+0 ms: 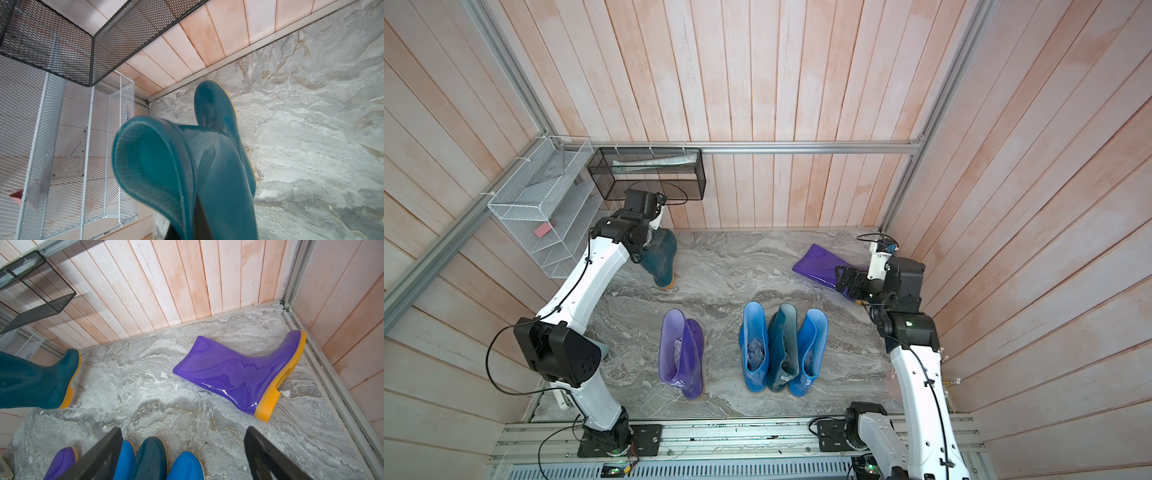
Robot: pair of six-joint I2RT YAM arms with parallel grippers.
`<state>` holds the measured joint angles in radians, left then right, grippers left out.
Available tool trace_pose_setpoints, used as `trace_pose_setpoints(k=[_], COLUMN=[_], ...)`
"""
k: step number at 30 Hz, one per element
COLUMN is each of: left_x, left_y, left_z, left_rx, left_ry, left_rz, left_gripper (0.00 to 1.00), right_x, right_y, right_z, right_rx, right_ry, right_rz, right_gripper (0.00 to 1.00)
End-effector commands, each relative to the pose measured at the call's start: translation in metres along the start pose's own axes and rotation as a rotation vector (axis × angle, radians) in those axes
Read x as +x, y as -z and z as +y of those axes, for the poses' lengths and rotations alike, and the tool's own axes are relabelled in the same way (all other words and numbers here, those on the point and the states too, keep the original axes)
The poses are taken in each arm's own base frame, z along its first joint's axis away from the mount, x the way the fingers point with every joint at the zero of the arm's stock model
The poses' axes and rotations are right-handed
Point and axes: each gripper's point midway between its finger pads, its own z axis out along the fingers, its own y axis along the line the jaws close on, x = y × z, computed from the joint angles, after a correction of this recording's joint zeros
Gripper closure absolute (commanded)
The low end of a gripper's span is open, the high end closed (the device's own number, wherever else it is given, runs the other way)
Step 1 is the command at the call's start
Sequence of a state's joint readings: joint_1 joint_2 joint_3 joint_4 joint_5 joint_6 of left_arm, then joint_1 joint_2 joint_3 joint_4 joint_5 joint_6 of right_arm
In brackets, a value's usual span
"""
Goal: Match and arrange rain boots in pairs
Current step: Place the rain boot at the center of the board.
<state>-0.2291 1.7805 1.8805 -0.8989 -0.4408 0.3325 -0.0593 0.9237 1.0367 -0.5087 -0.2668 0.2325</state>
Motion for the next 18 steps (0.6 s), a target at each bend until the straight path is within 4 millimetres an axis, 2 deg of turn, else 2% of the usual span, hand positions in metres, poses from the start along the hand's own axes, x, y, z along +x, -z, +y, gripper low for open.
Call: trace_pose_setpoints(k=[1, 7, 18], left_x=[-0.036, -0.041, -0.026], left_y=[0.011, 0.000, -0.036], left_z=[0.032, 0.031, 0.015], left_rx=[-0.136, -0.136, -0.093], left_ry=[-0.003, -0.040, -0.072], left_rz=[-0.136, -0.147, -0.073], left_gripper=[1.00, 1.00, 1.00], right_x=[0.001, 0.000, 0.002], right_y=[0.004, 0.005, 0.004], right_z=[0.002, 0.003, 0.004], right_rx=[0.001, -0.004, -0.011], right_ry=[0.010, 0.008, 0.001], right_rz=[0.005, 0.005, 0.015], right_gripper=[0.07, 0.07, 0.07])
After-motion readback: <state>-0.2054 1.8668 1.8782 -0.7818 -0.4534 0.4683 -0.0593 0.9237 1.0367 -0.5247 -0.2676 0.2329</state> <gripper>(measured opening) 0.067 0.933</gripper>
